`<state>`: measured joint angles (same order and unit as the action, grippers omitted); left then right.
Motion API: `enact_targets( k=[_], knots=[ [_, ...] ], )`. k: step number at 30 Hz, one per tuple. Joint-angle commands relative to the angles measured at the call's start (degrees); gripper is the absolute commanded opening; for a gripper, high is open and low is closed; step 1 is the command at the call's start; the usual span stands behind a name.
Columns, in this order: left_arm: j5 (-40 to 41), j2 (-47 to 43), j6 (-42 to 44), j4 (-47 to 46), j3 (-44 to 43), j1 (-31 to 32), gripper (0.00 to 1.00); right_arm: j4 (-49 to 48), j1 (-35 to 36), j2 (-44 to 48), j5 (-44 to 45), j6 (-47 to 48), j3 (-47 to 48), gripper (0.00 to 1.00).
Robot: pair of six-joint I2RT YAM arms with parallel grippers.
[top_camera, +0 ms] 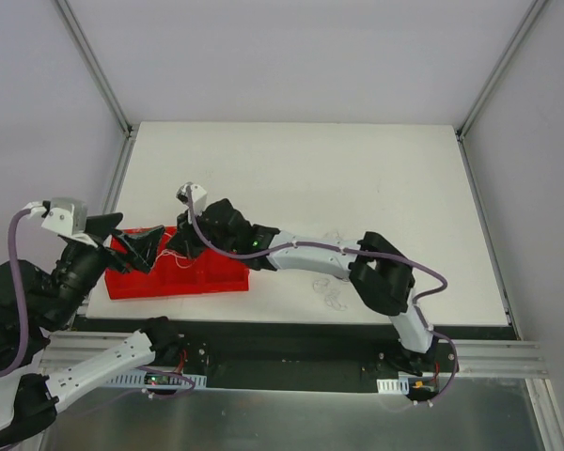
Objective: Untangle the cables
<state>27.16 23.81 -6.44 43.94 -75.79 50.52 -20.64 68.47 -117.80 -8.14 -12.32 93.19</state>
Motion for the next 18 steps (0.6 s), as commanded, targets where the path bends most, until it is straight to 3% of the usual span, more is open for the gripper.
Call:
enact_targets(
  k=[1, 7, 10, 13, 15, 18],
  knots=[
    [5.2, 4.1, 1.7, -0.6, -1.2, -0.5, 0.97, -0.4, 0.3, -4.6, 1.0, 3.0, 5.2, 0.0],
    [6.5, 8.4, 3.4, -0.4, -3.0, -0.6, 0.97, 4.6, 0.4, -8.1, 7.8, 4.6, 6.5, 0.0],
    [7.8, 9.0, 1.7, -0.5, -2.3, -0.6, 0.97, 11.1, 0.4, -9.3, 13.1, 6.8, 8.9, 0.0],
    [9.2, 9.1, -0.9, -0.2, -1.1, -0.5, 0.97, 10.7, 0.5, -8.9, 14.0, 8.4, 7.2, 0.05],
    [9.7, 9.2, -2.6, 0.3, -0.6, -0.6, 0.97, 11.4, 0.4, -8.9, 13.8, 8.5, 6.8, 0.12],
    [10.3, 10.8, -4.2, 1.8, -0.7, -0.6, 0.98, 11.5, 0.4, -7.5, 11.8, 9.4, 5.8, 0.33]
  ],
)
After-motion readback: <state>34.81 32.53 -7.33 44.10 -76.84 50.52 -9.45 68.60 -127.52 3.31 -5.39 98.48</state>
